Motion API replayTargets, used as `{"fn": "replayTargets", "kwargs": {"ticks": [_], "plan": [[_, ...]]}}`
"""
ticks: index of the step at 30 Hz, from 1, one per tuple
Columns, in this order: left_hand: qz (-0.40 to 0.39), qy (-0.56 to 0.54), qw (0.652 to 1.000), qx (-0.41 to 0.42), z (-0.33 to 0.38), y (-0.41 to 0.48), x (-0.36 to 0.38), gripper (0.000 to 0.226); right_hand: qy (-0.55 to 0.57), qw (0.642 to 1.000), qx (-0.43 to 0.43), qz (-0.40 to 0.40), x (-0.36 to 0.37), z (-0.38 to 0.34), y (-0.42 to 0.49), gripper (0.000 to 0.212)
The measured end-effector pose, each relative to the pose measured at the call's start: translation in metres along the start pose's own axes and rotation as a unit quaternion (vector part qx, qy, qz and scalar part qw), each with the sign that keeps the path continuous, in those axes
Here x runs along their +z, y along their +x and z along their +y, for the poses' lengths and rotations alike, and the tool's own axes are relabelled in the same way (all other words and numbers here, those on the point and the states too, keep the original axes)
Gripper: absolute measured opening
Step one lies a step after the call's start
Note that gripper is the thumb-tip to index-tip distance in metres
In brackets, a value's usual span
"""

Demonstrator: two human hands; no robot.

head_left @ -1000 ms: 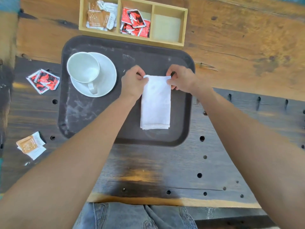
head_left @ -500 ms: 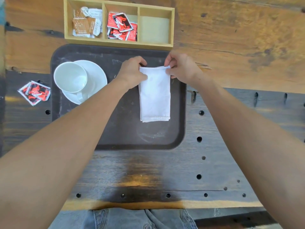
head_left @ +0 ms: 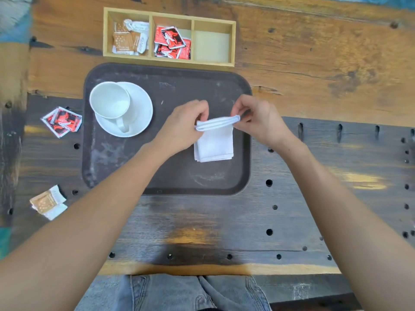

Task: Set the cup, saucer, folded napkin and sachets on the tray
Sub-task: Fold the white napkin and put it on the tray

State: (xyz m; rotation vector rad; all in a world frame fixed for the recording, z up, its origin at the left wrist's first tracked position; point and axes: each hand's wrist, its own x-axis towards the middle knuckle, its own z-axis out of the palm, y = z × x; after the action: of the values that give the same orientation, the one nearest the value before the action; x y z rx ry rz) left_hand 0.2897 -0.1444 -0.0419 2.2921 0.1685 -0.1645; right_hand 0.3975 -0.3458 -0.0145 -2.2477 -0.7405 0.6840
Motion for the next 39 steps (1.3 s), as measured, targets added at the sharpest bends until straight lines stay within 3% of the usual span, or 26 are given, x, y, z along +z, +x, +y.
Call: {"fn": "replayTargets", "kwargs": {"ticks": [3, 7, 14, 18, 23, 26, 29, 33, 39], "plan": [[-0.013, 0.068, 0.994, 0.084, -0.003, -0.03, 0.013, 0.027, -0.07, 0.996, -0.057, -0.002, 0.017, 0.006, -0.034, 0.018], [-0.015, 0.131, 0.984, 0.122, -0.012, -0.06, 0.036, 0.025, -0.131, 0.99, -0.052, -0.005, 0.042, 0.02, -0.065, 0.018], [0.032, 0.037, 0.999, -0.02, -0.016, -0.087, 0.07, 0.024, -0.144, 0.989, -0.005, -0.018, 0.068, 0.033, -0.082, 0.024], [0.042, 0.032, 0.996, -0.065, -0.013, -0.087, 0.078, 0.009, -0.152, 0.988, 0.037, 0.002, 0.079, 0.032, -0.084, 0.016], [0.081, -0.023, 0.981, -0.175, -0.009, -0.068, 0.08, 0.012, -0.158, 0.977, 0.14, 0.039, 0.098, 0.021, -0.072, 0.016], [0.095, -0.054, 0.964, -0.243, -0.006, -0.055, 0.077, 0.005, -0.096, 0.972, 0.207, 0.05, 0.106, 0.017, -0.066, 0.011], [0.087, -0.051, 0.96, -0.26, -0.005, -0.045, 0.074, 0.009, 0.014, 0.966, 0.252, 0.062, 0.106, 0.016, -0.061, 0.015], [0.102, -0.052, 0.959, -0.259, -0.008, -0.026, 0.064, 0.015, 0.077, 0.96, 0.257, 0.079, 0.101, 0.016, -0.042, 0.017], [0.129, -0.052, 0.965, -0.224, -0.011, 0.02, 0.042, 0.024, 0.077, 0.965, 0.225, 0.111, 0.083, 0.012, 0.008, 0.013]]}}
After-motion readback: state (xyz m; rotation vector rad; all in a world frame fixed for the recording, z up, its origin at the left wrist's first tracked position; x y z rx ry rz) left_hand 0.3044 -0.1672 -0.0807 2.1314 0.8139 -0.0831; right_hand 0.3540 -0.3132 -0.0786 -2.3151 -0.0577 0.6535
